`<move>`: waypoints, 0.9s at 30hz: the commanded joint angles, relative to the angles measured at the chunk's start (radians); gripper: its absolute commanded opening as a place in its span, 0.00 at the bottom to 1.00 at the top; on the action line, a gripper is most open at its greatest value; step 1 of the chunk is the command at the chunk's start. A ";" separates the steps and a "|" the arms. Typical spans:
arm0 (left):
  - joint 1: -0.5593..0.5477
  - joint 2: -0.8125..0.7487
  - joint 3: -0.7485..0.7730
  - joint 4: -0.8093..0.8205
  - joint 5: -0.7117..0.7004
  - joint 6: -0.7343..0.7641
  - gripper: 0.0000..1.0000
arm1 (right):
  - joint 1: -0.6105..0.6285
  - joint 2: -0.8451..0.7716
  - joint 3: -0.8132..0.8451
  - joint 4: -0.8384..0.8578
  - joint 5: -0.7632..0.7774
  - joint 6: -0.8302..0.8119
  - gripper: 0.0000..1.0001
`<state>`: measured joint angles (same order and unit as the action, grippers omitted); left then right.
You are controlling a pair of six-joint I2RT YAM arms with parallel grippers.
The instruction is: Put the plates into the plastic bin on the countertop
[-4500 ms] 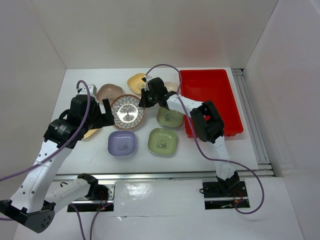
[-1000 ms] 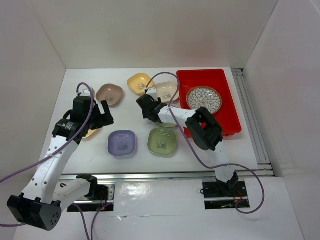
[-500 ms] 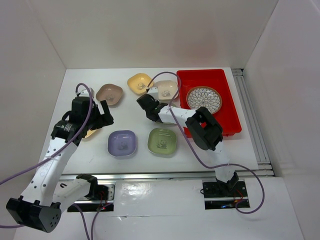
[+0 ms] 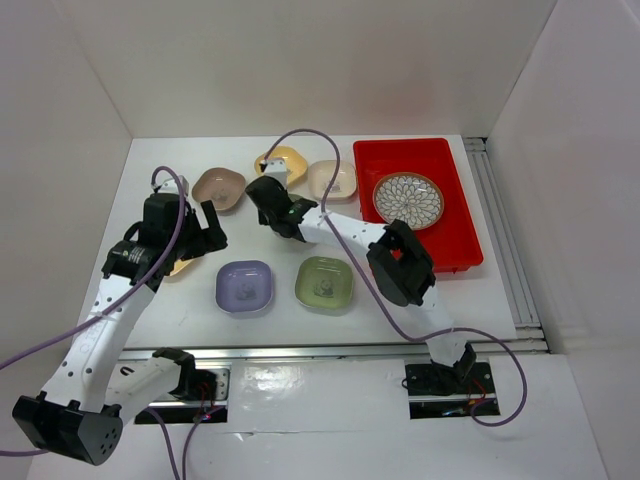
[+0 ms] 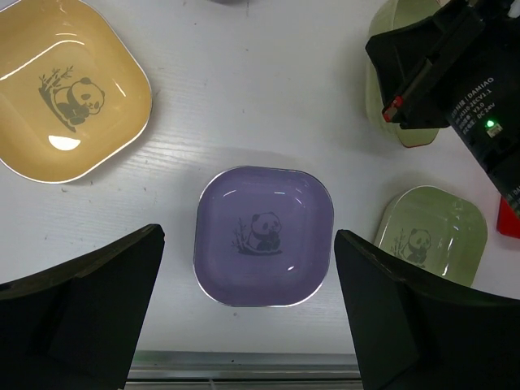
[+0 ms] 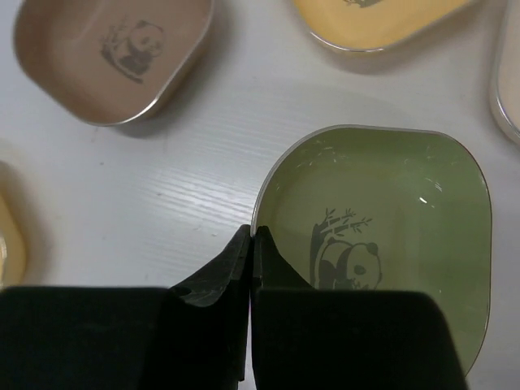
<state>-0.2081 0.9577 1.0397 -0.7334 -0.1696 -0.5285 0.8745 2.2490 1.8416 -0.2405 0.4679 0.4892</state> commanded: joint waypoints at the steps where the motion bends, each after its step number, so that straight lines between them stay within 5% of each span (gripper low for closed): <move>1: 0.006 -0.016 -0.006 0.020 0.007 0.002 1.00 | 0.009 -0.095 0.047 -0.029 0.005 -0.037 0.00; 13: 0.006 -0.025 -0.006 0.020 0.016 0.002 1.00 | -0.274 -0.413 -0.051 -0.126 0.005 -0.288 0.00; 27: 0.006 -0.016 -0.015 0.029 0.025 0.002 1.00 | -0.568 -0.315 -0.257 -0.056 -0.081 -0.531 0.00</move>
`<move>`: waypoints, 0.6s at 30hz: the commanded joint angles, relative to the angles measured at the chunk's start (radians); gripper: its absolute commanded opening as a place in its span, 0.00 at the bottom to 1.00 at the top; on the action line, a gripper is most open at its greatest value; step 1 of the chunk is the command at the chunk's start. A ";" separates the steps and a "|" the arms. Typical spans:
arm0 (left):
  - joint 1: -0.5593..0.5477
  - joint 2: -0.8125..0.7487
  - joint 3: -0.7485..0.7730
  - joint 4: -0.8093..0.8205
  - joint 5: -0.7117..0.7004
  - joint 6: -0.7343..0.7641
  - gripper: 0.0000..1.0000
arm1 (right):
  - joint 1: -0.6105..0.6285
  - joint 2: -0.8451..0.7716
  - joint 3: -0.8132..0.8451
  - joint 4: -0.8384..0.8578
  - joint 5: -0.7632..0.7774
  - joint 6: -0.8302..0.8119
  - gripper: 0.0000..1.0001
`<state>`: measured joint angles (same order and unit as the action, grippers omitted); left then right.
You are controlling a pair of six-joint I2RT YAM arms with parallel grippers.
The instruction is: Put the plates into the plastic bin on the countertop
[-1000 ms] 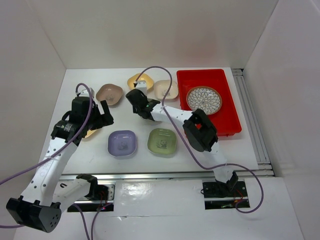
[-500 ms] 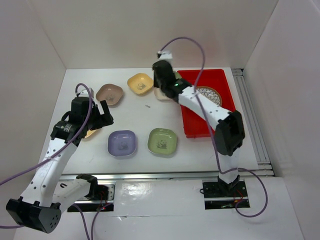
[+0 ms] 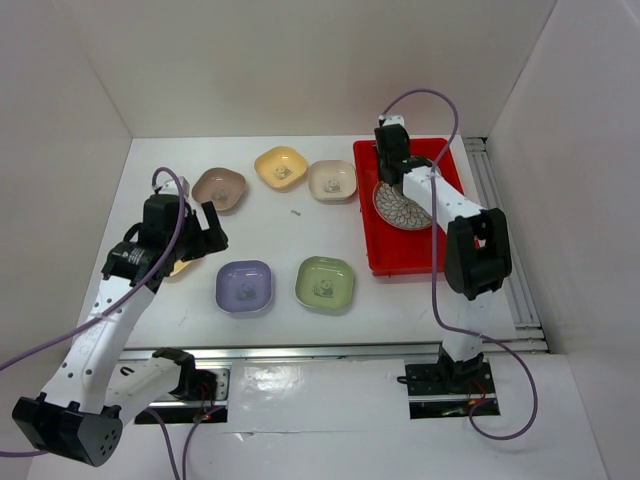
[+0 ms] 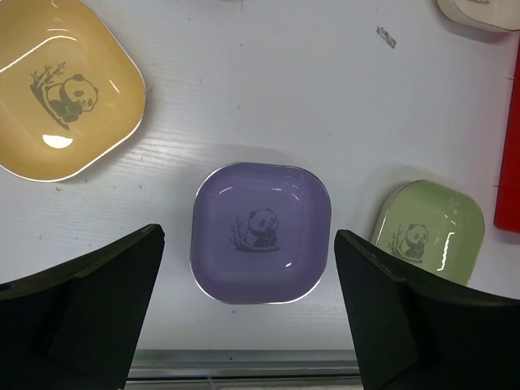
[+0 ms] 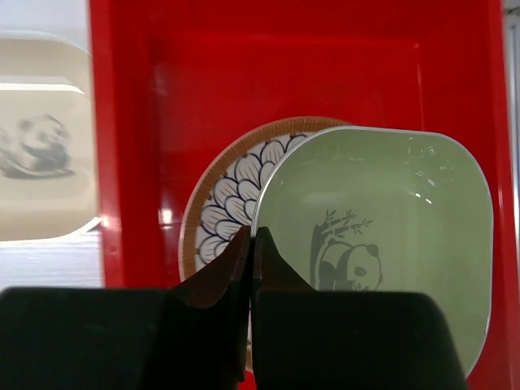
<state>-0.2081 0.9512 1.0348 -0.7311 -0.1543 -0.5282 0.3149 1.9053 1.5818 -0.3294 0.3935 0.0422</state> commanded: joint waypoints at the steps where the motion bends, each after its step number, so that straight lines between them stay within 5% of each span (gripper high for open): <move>1: 0.006 -0.009 -0.010 0.027 0.010 0.002 1.00 | -0.008 0.044 0.003 0.033 -0.007 -0.109 0.00; 9: 0.006 -0.009 -0.010 0.027 0.019 0.002 1.00 | -0.028 0.124 -0.023 0.050 0.002 -0.096 0.02; 10: 0.006 -0.009 -0.010 0.027 0.019 0.002 1.00 | -0.028 0.124 -0.023 0.061 0.002 -0.079 0.14; 11: 0.006 -0.009 -0.010 0.027 0.019 0.011 1.00 | -0.028 0.124 -0.034 0.061 0.002 -0.079 0.53; 13: 0.006 -0.009 -0.010 0.036 0.029 0.011 1.00 | -0.019 0.107 -0.046 0.085 -0.007 -0.070 0.90; 14: 0.006 -0.009 -0.010 0.036 0.029 0.011 1.00 | -0.001 0.097 -0.055 0.085 -0.007 -0.070 1.00; 18: 0.006 -0.009 -0.010 0.036 0.029 0.011 1.00 | 0.073 0.037 -0.037 0.109 -0.007 -0.055 1.00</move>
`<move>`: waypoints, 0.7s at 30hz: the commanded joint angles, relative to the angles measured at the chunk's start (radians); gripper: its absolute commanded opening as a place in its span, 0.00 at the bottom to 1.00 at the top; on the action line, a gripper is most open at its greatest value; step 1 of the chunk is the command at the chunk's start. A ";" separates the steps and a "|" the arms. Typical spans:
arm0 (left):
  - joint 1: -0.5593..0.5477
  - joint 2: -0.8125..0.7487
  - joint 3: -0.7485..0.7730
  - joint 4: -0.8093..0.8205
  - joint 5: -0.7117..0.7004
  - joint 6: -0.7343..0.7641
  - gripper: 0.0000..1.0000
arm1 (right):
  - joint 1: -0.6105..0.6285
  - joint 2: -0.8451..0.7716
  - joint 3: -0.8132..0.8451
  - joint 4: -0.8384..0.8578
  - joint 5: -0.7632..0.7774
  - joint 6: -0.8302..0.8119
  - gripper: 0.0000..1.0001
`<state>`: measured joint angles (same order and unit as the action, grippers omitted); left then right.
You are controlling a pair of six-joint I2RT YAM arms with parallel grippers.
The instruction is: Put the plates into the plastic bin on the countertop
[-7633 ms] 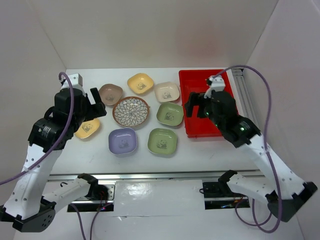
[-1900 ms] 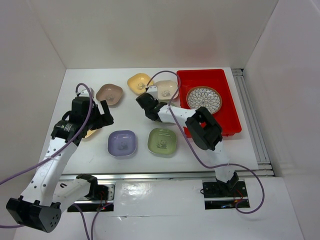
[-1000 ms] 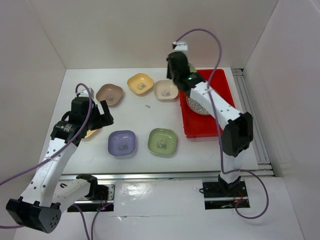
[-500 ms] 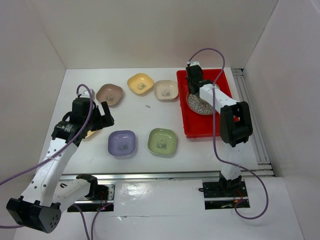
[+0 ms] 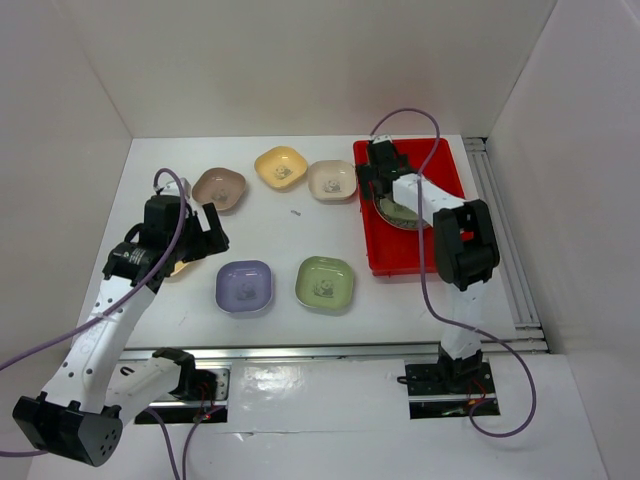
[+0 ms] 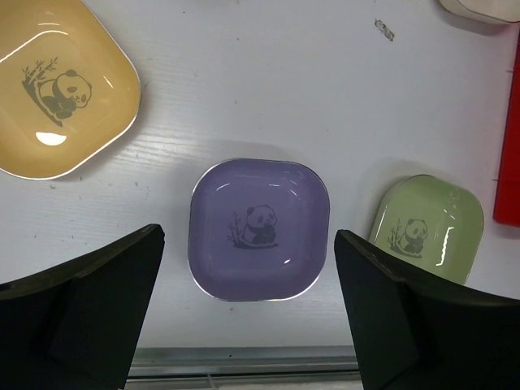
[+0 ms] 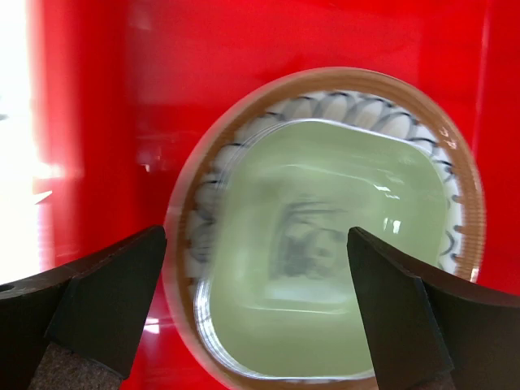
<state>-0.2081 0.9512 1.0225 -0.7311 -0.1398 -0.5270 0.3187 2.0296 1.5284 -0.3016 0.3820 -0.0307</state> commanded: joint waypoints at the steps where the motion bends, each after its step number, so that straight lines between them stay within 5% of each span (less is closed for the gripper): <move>1: 0.006 -0.009 0.002 0.036 0.014 0.010 1.00 | 0.088 -0.088 0.057 0.081 -0.014 0.029 1.00; 8: 0.006 -0.028 -0.007 0.036 0.005 0.010 1.00 | 0.275 0.015 0.235 0.062 -0.245 -0.008 1.00; 13: 0.006 -0.028 -0.007 0.036 -0.004 0.010 1.00 | 0.275 0.152 0.380 -0.040 -0.192 -0.052 0.98; 21: 0.006 -0.028 -0.007 0.036 -0.004 0.010 1.00 | 0.284 0.116 0.225 0.044 -0.210 -0.052 0.98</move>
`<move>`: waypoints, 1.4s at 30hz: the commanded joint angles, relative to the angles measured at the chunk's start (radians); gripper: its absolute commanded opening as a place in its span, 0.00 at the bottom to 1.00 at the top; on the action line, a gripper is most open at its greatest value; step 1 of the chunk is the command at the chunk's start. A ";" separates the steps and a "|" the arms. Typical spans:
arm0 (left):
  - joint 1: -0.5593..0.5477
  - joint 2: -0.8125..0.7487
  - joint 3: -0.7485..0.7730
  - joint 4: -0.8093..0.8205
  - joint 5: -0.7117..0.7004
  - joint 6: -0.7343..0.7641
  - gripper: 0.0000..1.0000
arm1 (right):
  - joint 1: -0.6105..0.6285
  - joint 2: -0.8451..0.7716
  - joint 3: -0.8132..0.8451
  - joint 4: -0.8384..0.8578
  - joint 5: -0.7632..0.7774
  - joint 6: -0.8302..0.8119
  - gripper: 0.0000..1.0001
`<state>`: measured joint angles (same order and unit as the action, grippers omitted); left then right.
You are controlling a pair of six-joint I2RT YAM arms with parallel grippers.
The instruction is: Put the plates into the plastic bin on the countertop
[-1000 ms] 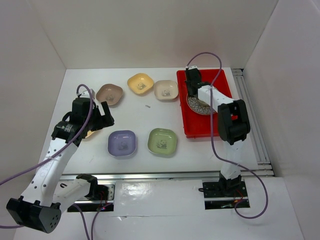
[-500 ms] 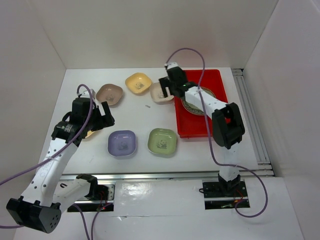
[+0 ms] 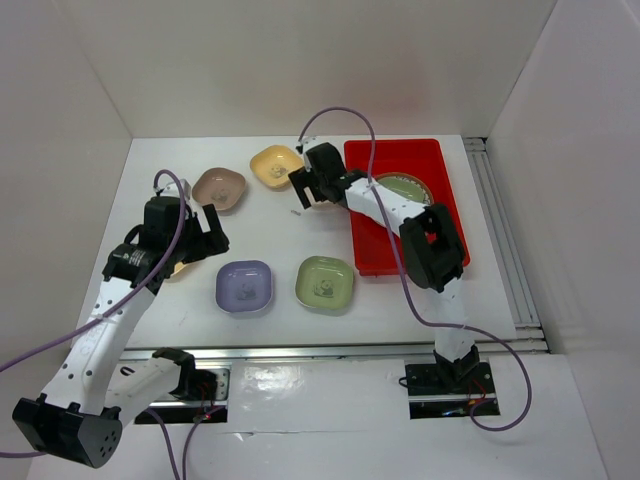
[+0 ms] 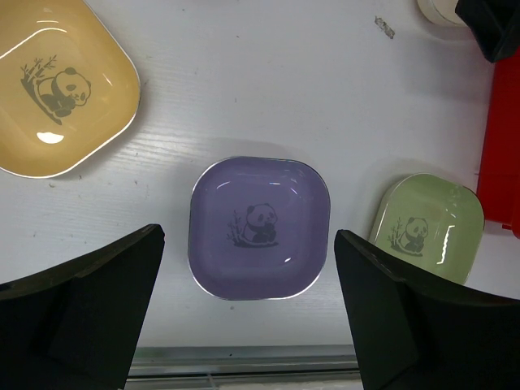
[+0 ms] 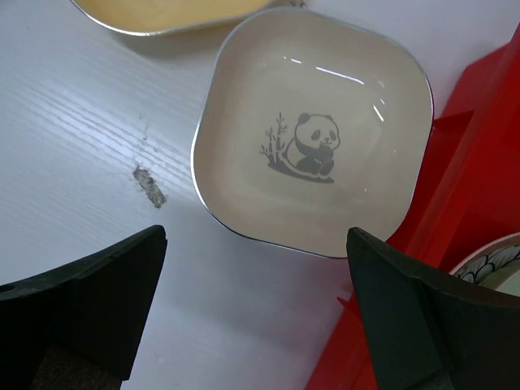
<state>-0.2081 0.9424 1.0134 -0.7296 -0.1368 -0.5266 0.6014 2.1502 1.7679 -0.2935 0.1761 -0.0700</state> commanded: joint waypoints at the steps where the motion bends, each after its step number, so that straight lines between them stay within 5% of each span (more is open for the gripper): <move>1: 0.006 -0.019 0.002 0.035 -0.007 0.010 1.00 | 0.001 0.006 -0.027 0.036 -0.013 -0.013 0.98; 14: 0.006 -0.028 0.002 0.035 -0.017 0.010 1.00 | 0.011 0.132 0.005 0.088 -0.078 -0.022 0.89; 19: 0.006 -0.028 0.002 0.035 -0.017 0.010 1.00 | 0.021 0.151 -0.015 0.126 -0.115 -0.043 0.72; 20: 0.006 -0.028 0.002 0.035 -0.017 0.010 1.00 | 0.031 0.151 -0.015 0.126 -0.115 -0.044 0.48; 21: 0.006 -0.037 0.002 0.035 -0.017 0.010 1.00 | 0.031 0.151 -0.015 0.126 -0.115 -0.044 0.39; 29: 0.006 -0.037 0.002 0.035 -0.017 0.010 1.00 | 0.116 0.140 -0.025 0.123 -0.136 -0.034 0.00; 42: 0.006 -0.047 0.002 0.035 -0.017 0.010 1.00 | 0.169 -0.180 0.010 0.132 -0.224 0.012 0.00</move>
<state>-0.2081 0.9180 1.0134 -0.7292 -0.1444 -0.5266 0.7769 2.1368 1.7462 -0.1959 -0.0372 -0.0715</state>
